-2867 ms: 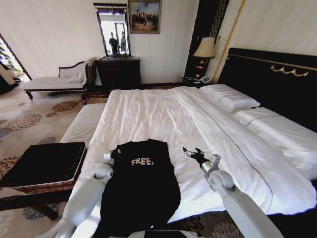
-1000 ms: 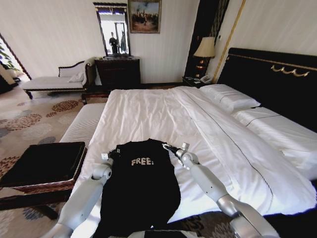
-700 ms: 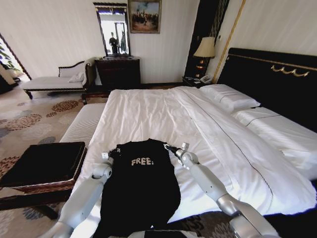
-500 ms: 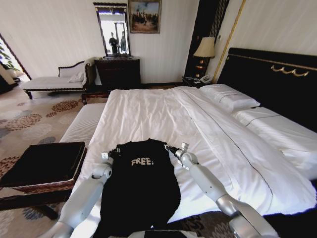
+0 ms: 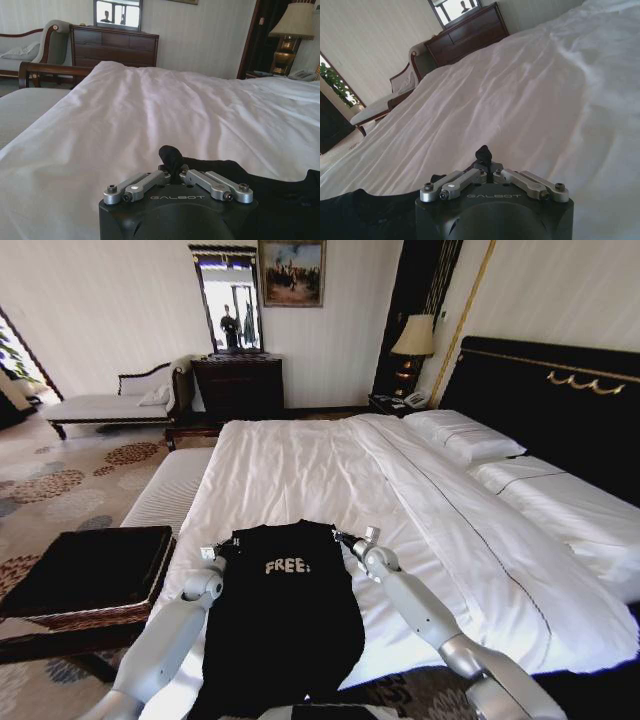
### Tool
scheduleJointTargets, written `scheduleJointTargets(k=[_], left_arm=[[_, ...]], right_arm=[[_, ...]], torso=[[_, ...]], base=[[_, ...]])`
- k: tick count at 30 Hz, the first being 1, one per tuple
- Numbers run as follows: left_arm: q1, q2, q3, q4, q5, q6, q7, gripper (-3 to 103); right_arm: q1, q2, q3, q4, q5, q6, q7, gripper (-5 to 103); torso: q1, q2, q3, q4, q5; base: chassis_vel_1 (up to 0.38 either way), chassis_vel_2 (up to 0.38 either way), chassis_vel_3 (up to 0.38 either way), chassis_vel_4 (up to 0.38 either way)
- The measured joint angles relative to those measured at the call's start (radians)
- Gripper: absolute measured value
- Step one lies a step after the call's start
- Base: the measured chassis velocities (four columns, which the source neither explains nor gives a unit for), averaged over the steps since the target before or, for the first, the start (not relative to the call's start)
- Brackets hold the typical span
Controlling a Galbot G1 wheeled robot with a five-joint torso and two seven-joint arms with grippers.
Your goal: Fold the clothes on the bed and place them into the basket.
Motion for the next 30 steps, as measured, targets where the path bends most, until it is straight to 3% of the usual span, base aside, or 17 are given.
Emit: scheduleJointTargets(k=[7,14,21,30], left_arm=[[-0.005,0.074,-0.055,-0.075,-0.072,0.013,-0.021,2],[-0.071,0.138,-0.051,-0.086,-0.127,0.023,-0.030,2],[-0.208,0.184,0.035,-0.061,-0.163,0.034,-0.041,2],[-0.423,0.148,0.191,0.108,-0.184,0.036,-0.039,2]], right_arm=[[0.054,-0.061,-0.008,0.120,0.005,-0.002,0.060,1],[0.145,-0.052,-0.053,0.086,-0.001,-0.006,0.071,1],[0.278,-0.002,-0.115,-0.033,-0.038,0.015,0.062,1],[0.414,0.061,-0.150,-0.211,-0.061,0.051,0.050,1]], torso=[[0.000,0.000,0.000,0.0002,-0.0002],[0.000,0.000,0.000,0.0002,0.0000],[0.000,0.000,0.000,0.0002,-0.0001],[0.000,0.000,0.000,0.0000,-0.0002]], base=[[0.000,0.000,0.000,0.000],[0.000,0.000,0.000,0.000],[0.000,0.000,0.000,0.000],[0.000,0.000,0.000,0.000]])
